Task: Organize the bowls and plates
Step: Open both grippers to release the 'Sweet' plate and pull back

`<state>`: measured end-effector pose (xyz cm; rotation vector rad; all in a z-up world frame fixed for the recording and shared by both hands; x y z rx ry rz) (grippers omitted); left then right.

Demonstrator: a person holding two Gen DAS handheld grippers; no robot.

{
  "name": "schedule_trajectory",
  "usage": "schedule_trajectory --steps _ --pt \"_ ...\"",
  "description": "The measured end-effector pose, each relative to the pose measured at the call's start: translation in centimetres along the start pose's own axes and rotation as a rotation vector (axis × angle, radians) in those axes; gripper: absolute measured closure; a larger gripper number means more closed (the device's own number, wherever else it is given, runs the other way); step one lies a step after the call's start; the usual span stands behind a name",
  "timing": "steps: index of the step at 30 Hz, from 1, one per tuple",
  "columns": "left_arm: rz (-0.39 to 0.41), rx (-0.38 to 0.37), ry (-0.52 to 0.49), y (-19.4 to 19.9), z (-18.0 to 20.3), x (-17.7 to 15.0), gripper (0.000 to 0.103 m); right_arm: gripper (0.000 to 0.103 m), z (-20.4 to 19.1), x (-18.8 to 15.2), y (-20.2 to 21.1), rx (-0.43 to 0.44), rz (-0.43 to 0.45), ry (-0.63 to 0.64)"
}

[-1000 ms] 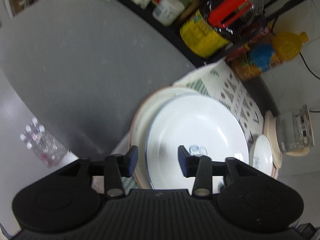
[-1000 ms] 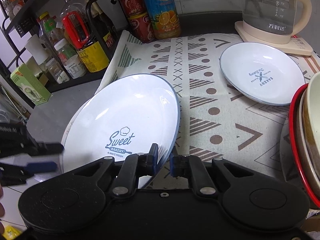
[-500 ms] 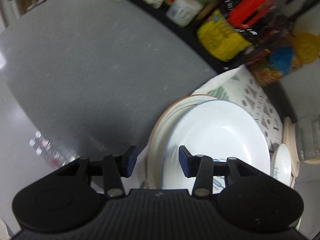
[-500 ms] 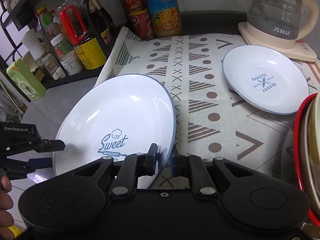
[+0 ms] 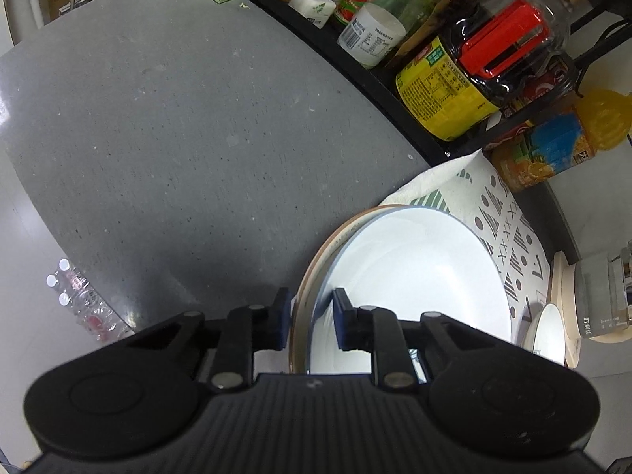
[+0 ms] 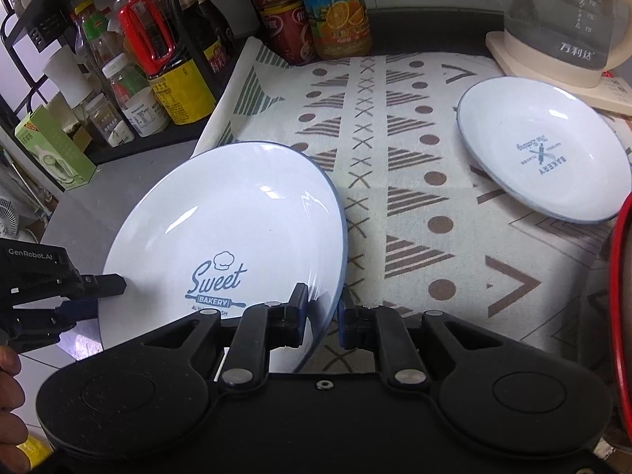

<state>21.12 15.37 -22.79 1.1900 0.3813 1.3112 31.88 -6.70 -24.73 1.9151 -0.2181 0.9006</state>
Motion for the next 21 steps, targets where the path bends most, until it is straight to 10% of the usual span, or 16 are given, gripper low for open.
schedule_trajectory --steps 12,21 --pt "0.007 -0.012 -0.017 0.1 -0.2 0.1 0.086 0.079 0.0 -0.2 -0.5 -0.016 -0.019 -0.001" --pt "-0.032 0.003 -0.058 0.6 0.4 0.1 0.068 0.066 -0.3 0.5 1.1 -0.005 0.011 -0.025"
Point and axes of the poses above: each gripper's, at about its wrist camera, not at the fingertips, and y roughly against the way its jaws point, z to its right, x to its top, the point moved 6 cm from there along -y, roughly the way its jaws point, and after that the axes turned 7 degrees about z, right-handed, at the moved point
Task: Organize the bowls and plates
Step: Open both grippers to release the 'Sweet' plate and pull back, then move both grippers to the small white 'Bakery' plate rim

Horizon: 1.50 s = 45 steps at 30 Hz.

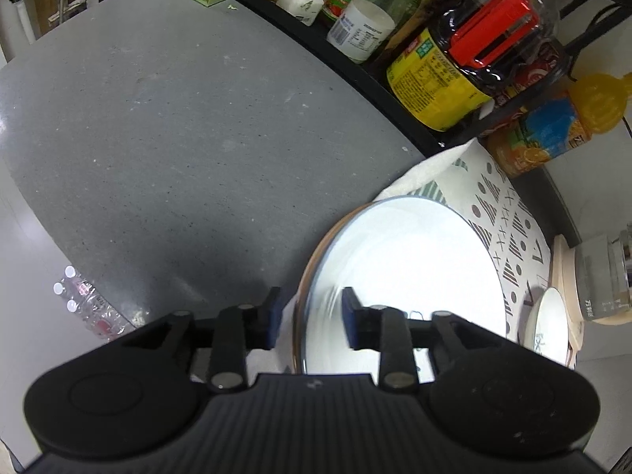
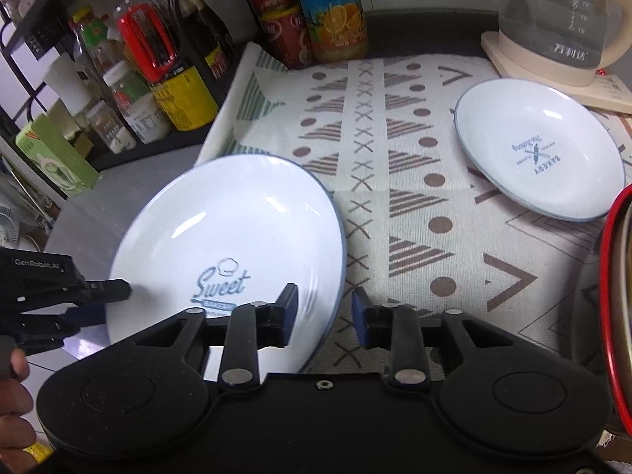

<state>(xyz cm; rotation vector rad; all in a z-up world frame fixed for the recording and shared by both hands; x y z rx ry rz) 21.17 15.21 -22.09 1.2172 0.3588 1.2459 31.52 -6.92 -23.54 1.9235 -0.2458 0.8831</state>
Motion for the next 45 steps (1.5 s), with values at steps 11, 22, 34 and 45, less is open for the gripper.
schedule_trajectory --steps 11,22,34,45 --pt "0.068 -0.035 -0.047 3.1 0.1 -0.3 0.027 0.016 -0.6 0.4 2.9 0.010 0.103 -0.043" --pt "0.119 -0.105 -0.059 5.6 1.6 -0.6 0.020 0.013 -0.3 1.2 7.2 0.017 0.240 -0.056" --pt "0.129 -0.179 -0.078 6.0 4.4 -2.0 0.020 0.013 2.2 2.5 10.5 -0.045 0.323 -0.103" --pt "0.051 -0.318 -0.157 5.1 11.8 -4.0 0.013 0.000 8.4 4.6 14.1 -0.119 0.399 -0.197"
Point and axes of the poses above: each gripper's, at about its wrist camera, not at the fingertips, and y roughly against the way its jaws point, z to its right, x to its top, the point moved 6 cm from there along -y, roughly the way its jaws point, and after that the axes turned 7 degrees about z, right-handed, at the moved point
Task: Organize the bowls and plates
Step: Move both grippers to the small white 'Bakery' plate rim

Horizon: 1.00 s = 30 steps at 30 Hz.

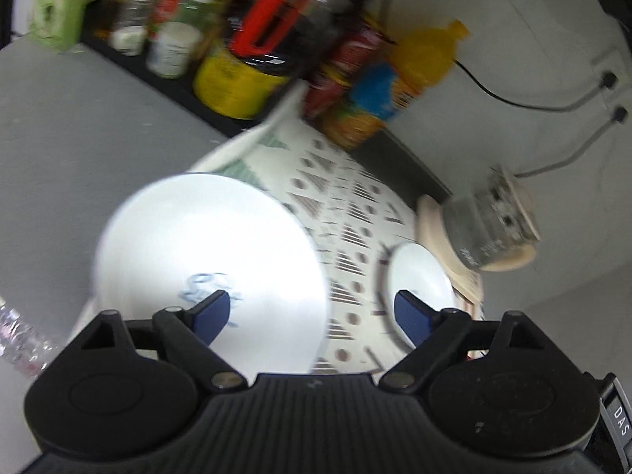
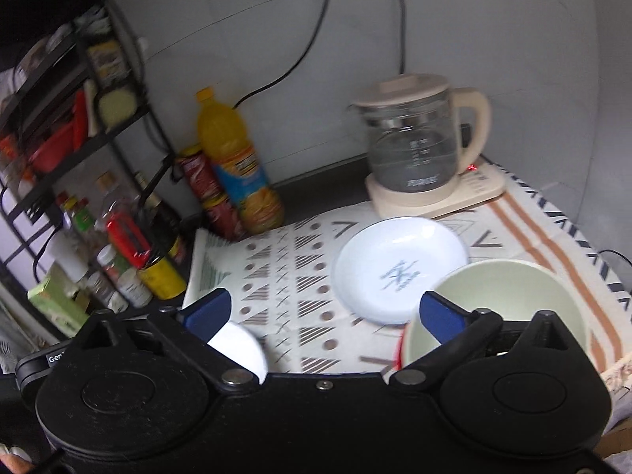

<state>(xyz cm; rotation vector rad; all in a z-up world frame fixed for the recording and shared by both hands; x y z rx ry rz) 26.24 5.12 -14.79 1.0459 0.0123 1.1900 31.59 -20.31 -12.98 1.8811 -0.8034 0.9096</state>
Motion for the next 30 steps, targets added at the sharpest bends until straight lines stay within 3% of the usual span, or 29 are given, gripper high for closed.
schedule_trajectory --steps 8,20,30 --pt "-0.038 -0.038 -0.072 -2.3 4.9 -0.7 0.000 0.000 4.5 2.1 -0.9 -0.026 -0.014 -0.067" --pt "-0.096 -0.008 -0.155 -6.4 10.5 -1.5 0.000 0.000 9.7 5.5 -4.6 -0.008 -0.087 -0.110" --pt "-0.137 0.023 -0.133 -10.0 12.7 -2.7 0.000 0.001 13.2 6.7 -8.2 0.006 -0.202 -0.066"
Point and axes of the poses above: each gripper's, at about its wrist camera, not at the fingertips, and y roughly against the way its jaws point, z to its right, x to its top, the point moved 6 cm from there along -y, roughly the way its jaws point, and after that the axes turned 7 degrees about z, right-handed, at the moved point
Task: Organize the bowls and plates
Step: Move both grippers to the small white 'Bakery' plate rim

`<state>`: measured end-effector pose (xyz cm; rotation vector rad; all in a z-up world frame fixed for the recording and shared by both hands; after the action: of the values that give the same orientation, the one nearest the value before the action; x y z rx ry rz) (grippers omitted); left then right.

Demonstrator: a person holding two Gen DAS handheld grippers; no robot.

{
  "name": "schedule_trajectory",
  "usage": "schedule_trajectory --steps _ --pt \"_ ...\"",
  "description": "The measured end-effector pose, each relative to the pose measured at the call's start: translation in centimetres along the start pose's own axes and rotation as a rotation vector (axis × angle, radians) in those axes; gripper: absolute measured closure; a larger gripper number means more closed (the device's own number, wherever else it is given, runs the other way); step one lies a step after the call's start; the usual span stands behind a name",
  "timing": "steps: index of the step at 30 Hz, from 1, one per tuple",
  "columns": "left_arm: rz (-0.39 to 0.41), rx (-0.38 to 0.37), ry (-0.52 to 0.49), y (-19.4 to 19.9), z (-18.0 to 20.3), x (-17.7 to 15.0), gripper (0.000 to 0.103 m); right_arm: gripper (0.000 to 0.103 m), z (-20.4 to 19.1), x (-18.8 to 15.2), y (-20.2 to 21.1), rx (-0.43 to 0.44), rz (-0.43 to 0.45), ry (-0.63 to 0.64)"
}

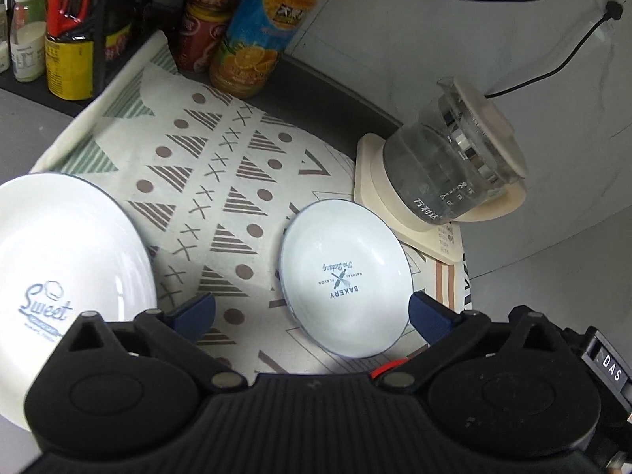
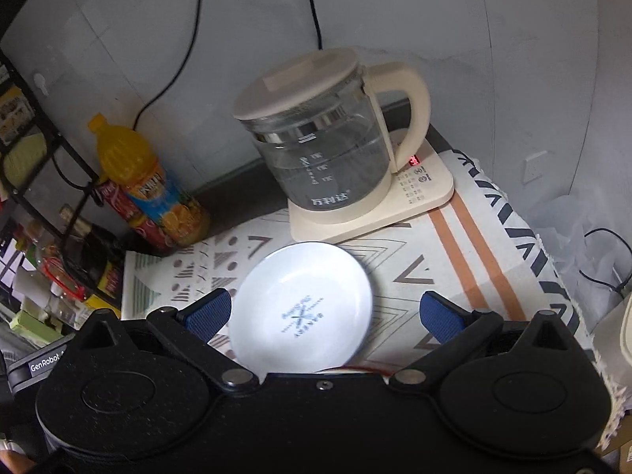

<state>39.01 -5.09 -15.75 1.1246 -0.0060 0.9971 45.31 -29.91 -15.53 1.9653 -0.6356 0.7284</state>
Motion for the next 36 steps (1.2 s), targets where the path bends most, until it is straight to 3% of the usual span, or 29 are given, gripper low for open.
schedule_trajectory --steps 2,11,15,18,20,22,27,31,36 --pt "0.000 0.007 0.012 -0.7 0.2 -0.1 0.000 0.008 0.8 0.3 -0.7 -0.014 -0.017 0.002" --pt "-0.037 0.053 0.079 -4.2 -0.1 -0.5 0.001 0.013 2.4 1.0 -4.2 0.053 -0.133 0.012" --pt "-0.043 0.058 0.100 -5.4 -0.3 -0.7 0.003 0.015 3.3 1.5 -5.3 0.141 -0.176 -0.061" --pt "-0.039 0.056 0.135 -5.9 -0.5 -0.6 0.006 0.027 4.0 1.5 -6.4 0.161 -0.207 -0.091" --pt "-0.050 0.074 0.144 -6.6 -0.8 -0.8 0.012 0.038 4.6 1.1 -7.4 0.136 -0.249 -0.089" --pt "-0.061 0.078 0.168 -7.2 -1.1 -1.0 0.016 0.042 5.2 0.8 -8.5 0.114 -0.293 -0.104" --pt "-0.112 0.102 0.219 -8.8 -2.3 -1.7 0.040 0.050 5.9 -0.8 -10.8 0.166 -0.400 -0.178" --pt "-0.136 0.112 0.277 -9.8 -3.2 -2.1 0.054 0.068 6.5 -1.9 -12.5 0.137 -0.467 -0.197" --pt "-0.155 0.110 0.303 -10.8 -3.3 -2.4 0.062 0.071 6.5 -2.4 -13.8 0.137 -0.520 -0.210"
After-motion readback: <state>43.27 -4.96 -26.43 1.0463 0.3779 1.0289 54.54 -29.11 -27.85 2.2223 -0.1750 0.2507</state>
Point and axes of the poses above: each gripper's, at about its wrist camera, not at the fingertips, and y roughly against the way its jaws point, z to its right, x to its top, the point moved 6 cm from there along -y, roughly the way its jaws point, and after that the axes turned 7 degrees about z, right-handed, at the moved point
